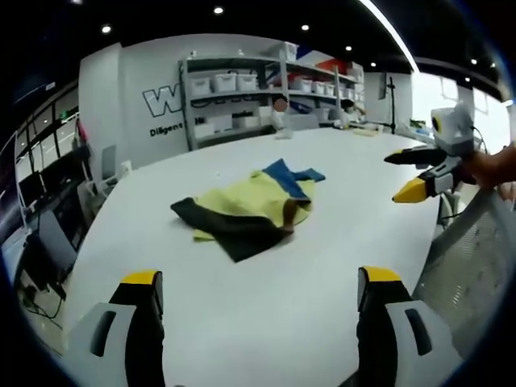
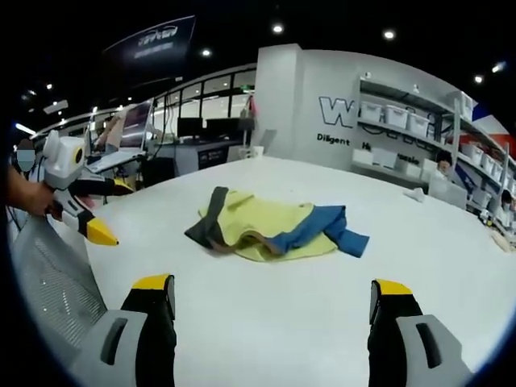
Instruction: Fold the garment on the visible template until the final outline fits inside the template.
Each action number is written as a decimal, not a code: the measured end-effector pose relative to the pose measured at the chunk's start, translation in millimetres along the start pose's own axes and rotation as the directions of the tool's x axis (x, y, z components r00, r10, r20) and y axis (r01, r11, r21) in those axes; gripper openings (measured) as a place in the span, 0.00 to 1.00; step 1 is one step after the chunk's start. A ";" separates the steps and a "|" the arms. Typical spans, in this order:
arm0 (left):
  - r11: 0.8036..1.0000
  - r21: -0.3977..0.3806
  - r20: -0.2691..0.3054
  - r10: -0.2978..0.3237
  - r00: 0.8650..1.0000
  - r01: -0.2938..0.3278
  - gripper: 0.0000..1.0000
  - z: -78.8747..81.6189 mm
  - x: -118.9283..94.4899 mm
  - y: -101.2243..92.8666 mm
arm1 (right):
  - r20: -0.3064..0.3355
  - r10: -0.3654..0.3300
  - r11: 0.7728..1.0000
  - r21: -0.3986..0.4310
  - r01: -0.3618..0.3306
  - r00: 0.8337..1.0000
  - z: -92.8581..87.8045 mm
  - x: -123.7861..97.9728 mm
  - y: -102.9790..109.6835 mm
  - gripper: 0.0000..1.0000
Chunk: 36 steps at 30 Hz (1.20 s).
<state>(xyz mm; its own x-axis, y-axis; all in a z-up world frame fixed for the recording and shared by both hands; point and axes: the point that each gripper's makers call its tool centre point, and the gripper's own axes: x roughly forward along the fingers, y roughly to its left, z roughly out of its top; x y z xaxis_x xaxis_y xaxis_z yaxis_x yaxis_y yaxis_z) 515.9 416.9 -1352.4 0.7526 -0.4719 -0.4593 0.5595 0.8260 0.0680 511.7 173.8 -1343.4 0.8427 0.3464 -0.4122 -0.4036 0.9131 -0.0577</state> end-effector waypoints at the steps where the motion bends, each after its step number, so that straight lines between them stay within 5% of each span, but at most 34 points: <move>1: 1.000 -0.001 -0.002 0.001 1.000 -0.001 0.98 0.0 0.3 0.5 | 0.001 0.003 1.000 0.001 -0.003 1.000 0.3 0.2 0.3 0.99; 23: 1.000 -0.001 -0.037 0.013 0.999 -0.013 0.97 -3.7 0.9 5.2 | 0.018 0.040 0.999 0.026 -0.041 0.999 7.6 3.6 7.0 0.99; 36: 0.998 0.055 -0.031 -0.013 0.999 0.015 0.93 15.9 13.8 10.6 | -0.022 0.063 0.997 -0.034 -0.064 0.998 9.2 21.9 -3.4 0.96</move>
<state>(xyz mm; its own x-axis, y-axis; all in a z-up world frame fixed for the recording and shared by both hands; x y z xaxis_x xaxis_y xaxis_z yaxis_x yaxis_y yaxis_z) 537.8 414.3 -1344.0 0.7340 -0.4734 -0.4870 0.5890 0.8007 0.1094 534.8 180.3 -1343.9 0.8076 0.3986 -0.4347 -0.4685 0.8812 -0.0624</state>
